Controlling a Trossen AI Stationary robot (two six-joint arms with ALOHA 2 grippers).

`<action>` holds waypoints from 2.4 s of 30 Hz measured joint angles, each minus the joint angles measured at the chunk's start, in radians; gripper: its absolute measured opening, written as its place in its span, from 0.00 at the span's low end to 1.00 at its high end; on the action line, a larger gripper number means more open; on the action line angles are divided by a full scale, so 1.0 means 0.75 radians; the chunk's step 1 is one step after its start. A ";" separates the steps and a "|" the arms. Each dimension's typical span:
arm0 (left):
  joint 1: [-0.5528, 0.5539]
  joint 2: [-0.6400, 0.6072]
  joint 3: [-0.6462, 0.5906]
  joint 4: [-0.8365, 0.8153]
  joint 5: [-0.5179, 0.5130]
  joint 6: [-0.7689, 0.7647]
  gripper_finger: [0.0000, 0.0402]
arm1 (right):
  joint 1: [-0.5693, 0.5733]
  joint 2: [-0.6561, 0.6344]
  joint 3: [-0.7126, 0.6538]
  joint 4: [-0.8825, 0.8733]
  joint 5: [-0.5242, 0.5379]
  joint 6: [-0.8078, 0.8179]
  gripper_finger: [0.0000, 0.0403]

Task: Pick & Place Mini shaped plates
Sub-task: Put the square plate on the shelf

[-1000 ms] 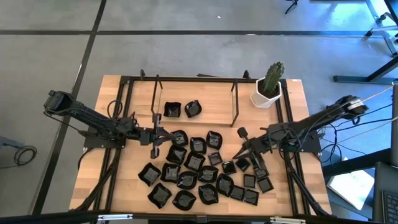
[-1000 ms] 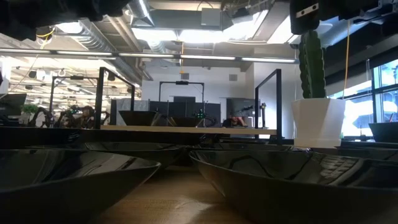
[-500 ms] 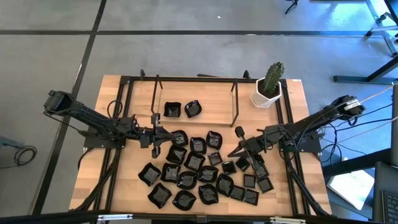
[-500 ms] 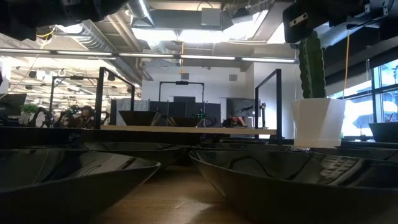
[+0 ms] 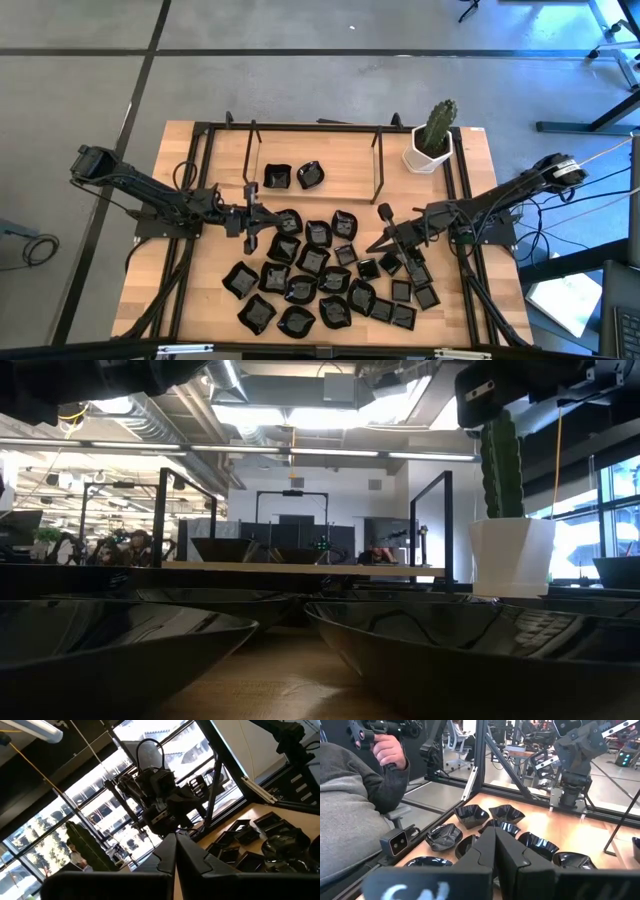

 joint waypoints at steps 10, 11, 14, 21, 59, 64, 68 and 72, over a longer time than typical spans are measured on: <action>0.000 0.001 0.000 -0.025 -0.056 -0.044 0.01 | 0.000 0.000 0.000 -0.008 0.000 -0.055 0.02; 0.000 0.001 0.000 -0.036 -0.078 -0.050 0.01 | 0.000 0.000 0.000 -0.009 0.000 -0.072 0.02; 0.000 0.001 0.000 -0.066 -0.133 -0.113 0.02 | 0.000 0.000 0.000 -0.015 0.000 -0.078 0.02; -0.001 0.001 0.000 -0.072 -0.124 -0.199 0.01 | 0.000 0.000 0.000 -0.018 0.000 -0.109 0.02; -0.001 0.001 0.000 -0.068 -0.125 -0.288 0.02 | -0.001 0.000 0.014 -0.165 0.000 -0.208 0.02; -0.001 0.001 0.000 -0.068 -0.125 -0.289 0.02 | 0.024 0.005 0.210 -0.561 0.080 -0.115 0.02; -0.001 0.001 0.000 -0.068 -0.126 -0.289 0.01 | 0.121 0.063 0.401 -0.982 0.256 -0.014 0.02; -0.001 0.001 0.000 -0.069 -0.126 -0.289 0.01 | 0.243 0.167 0.579 -1.297 0.330 0.151 0.02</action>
